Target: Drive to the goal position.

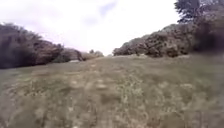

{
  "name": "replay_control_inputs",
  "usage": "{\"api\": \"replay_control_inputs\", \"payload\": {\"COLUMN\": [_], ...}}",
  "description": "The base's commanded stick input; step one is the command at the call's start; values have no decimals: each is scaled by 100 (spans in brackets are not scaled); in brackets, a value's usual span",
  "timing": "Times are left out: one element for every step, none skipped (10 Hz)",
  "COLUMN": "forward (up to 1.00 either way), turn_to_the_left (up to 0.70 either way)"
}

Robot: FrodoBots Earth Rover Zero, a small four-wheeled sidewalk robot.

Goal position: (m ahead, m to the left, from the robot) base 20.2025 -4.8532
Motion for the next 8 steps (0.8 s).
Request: {"api": "replay_control_inputs", "payload": {"forward": [100, 100, 100, 100, 100, 100, 100, 100], "turn_to_the_left": [0, 0, 0, 0, 0, 0, 0, 0]}}
